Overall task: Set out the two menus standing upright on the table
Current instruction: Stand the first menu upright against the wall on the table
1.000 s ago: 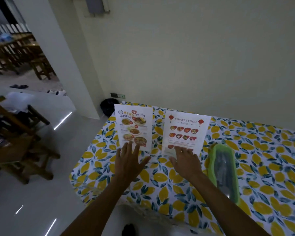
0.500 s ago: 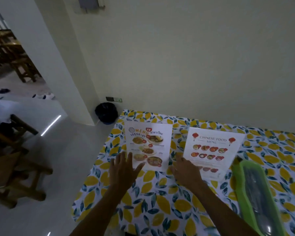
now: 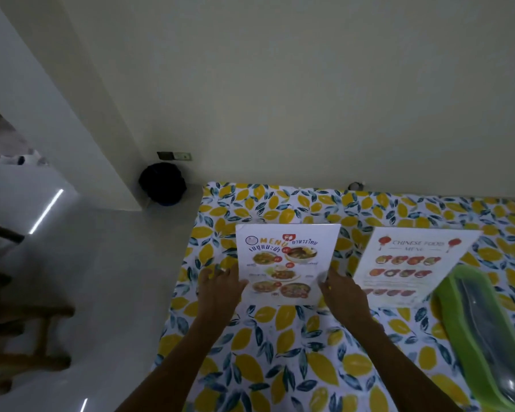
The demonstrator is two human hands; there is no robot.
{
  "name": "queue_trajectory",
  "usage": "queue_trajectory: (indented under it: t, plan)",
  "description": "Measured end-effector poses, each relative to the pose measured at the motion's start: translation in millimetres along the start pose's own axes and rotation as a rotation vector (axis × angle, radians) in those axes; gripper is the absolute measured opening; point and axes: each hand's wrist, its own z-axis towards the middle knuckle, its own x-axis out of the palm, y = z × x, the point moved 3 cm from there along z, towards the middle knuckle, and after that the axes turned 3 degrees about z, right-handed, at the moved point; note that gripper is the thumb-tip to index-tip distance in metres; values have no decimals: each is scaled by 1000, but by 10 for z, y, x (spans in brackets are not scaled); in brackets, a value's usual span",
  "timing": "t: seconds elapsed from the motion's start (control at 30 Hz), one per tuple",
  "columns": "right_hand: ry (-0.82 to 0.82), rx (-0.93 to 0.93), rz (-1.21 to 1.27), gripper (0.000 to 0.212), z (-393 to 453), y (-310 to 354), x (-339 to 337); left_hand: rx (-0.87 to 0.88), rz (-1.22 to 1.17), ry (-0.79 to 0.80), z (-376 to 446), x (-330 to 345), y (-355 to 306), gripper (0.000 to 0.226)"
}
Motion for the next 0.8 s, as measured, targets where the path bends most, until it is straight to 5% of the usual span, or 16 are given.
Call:
queue_trajectory:
  t: [0.43,0.8]
  plan:
    - [-90,-75,2,33,193,187,-248,-65,-95,-227,158,-420,193,29]
    - [-196,-240,-23,39,1070,978,-838,-169,-120,-314,966,-1138,963,28]
